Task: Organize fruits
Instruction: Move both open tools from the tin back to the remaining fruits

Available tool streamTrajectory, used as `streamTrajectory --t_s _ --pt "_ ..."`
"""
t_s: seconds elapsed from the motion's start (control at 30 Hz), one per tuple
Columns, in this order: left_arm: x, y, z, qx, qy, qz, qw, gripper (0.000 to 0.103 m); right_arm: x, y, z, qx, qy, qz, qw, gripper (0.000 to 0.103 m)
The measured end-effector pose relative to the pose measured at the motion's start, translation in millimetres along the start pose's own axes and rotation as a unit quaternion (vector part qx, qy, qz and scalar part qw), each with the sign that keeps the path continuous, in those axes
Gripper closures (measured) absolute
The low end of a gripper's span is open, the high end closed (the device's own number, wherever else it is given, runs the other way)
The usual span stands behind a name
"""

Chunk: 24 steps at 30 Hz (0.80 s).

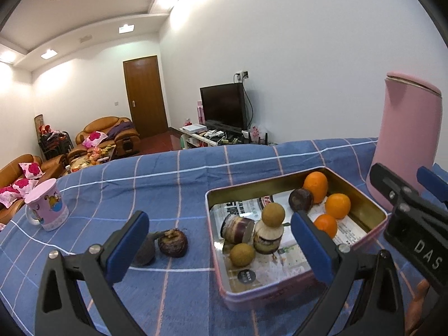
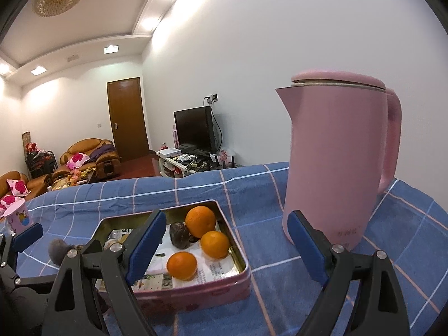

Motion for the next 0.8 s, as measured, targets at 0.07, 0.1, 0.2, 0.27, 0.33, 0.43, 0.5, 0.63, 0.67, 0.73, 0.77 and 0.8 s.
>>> streamTrajectory --t_s 0.07,0.1,0.2,0.27,0.33,0.43,0.5,0.63,0.67,0.73,0.77,0.8 --pt "3.3 -1.4 -0.4 -0.003 -0.001 -0.003 1.0 0.0 4.9 -2.0 2.7 0.003 0.0 -0.002 1.0 0.013" --pt "5.3 -2.4 -1.0 -0.005 -0.002 -0.004 1.0 0.0 6.9 -2.6 4.3 0.004 -0.001 -0.002 1.0 0.013" --pt "10.8 -5.3 -3.9 -0.012 -0.007 -0.005 0.9999 0.0 11.4 -3.5 7.6 0.007 -0.001 -0.002 1.0 0.013" --pt "13.1 -7.2 -6.0 -0.017 -0.012 -0.004 0.9998 0.0 14.7 -4.7 9.7 0.006 0.001 -0.001 1.0 0.013" --pt "15.4 -9.3 -5.4 -0.018 -0.018 0.0 0.9997 0.0 16.0 -5.2 11.5 0.007 0.002 -0.001 1.0 0.013" --pt "15.9 -11.7 -1.8 -0.012 -0.029 0.01 0.9995 0.0 19.7 -5.1 15.2 0.012 -0.003 -0.008 1.0 0.013" --pt "14.5 -13.1 2.8 -0.004 -0.034 0.016 0.9993 0.0 20.1 -5.6 17.5 0.016 -0.006 -0.01 1.0 0.013" --pt "11.5 -15.5 13.9 0.009 -0.034 0.028 0.999 0.0 20.1 -6.4 22.0 0.019 -0.011 -0.008 1.0 0.013" --pt "11.4 -16.7 16.2 0.011 -0.033 0.029 0.999 0.0 20.3 -6.8 23.3 0.018 -0.012 -0.008 1.0 0.013" --pt "12.3 -17.5 19.0 0.012 -0.03 0.029 0.999 0.0 21.3 -7.2 25.9 0.015 -0.011 -0.007 1.0 0.013" --pt "13.0 -18.0 20.1 0.011 -0.029 0.029 0.9991 0.0 22.7 -8.2 27.3 0.014 -0.009 -0.006 1.0 0.013" --pt "14.0 -18.7 21.2 0.01 -0.028 0.028 0.9992 0.0 23.2 -8.6 28.9 0.012 -0.006 -0.005 1.0 0.013"
Point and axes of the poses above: each gripper's, at about its wrist camera, not at the fingertips, and x roughly against the way its jaws point, z to its left, y to its top, the point moved 5 cm from there along -x, roughly the way its jaws point, and after that the axes turned 4 degrees about z, right-handed, at the moved point
